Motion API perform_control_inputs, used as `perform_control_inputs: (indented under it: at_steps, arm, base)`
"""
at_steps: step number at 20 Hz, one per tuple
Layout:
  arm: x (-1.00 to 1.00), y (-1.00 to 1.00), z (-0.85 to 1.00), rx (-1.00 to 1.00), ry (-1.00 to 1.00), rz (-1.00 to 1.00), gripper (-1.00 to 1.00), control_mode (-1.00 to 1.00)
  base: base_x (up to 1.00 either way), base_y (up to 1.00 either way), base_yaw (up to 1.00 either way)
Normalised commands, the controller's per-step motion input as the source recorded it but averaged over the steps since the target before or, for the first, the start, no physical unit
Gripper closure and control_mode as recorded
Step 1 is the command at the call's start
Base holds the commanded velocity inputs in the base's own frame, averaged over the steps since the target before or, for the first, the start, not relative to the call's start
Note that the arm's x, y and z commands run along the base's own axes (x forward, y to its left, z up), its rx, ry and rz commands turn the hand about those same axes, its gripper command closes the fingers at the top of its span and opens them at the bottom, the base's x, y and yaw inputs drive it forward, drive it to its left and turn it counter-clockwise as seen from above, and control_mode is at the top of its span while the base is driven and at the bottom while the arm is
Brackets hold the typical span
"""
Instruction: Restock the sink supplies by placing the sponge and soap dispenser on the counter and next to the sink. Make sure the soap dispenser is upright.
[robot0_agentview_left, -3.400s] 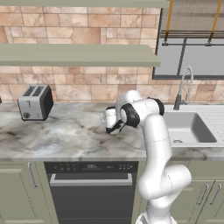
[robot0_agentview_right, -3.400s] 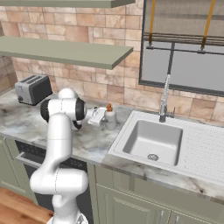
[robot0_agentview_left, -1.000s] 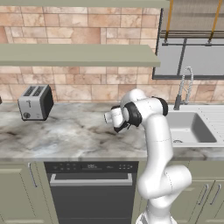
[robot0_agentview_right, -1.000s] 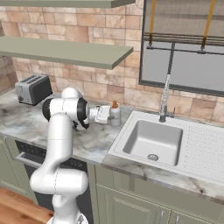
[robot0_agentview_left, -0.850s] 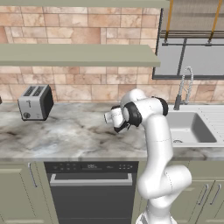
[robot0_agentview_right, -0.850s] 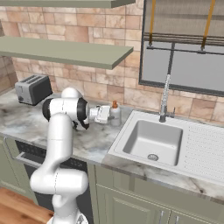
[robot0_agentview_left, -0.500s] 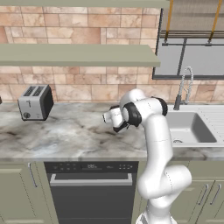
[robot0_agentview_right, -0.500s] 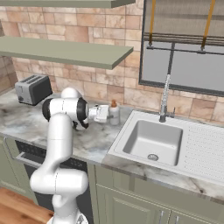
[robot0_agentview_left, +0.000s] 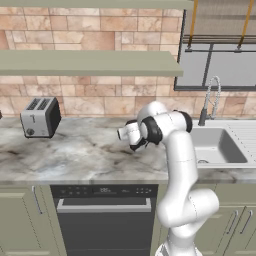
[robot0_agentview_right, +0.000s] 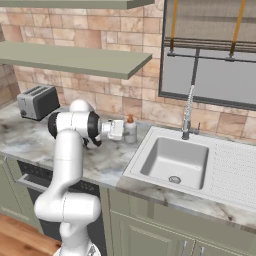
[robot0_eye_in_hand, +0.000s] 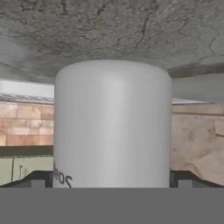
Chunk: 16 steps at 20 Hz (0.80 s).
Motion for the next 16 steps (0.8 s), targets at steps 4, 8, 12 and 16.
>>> perform_control_inputs:
  at_steps: [4, 8, 12, 16]
  arm:
    - [0.0, 0.09, -0.46, 0.15, 0.01, 0.02, -1.0, -1.0]
    - [0.0, 0.06, -0.32, 0.18, 0.01, 0.02, -1.0, -1.0]
    - [0.09, 0.18, -0.37, 0.12, 0.03, 0.04, -1.0, -1.0]
    - [0.04, 0.2, -0.34, 0.03, 0.0, 0.05, -1.0, -1.0]
  base:
    - [0.0, 0.0, 0.0]
    - [0.0, 0.0, 0.0]
    - [0.0, 0.0, 0.0]
    - [0.0, 0.0, 0.0]
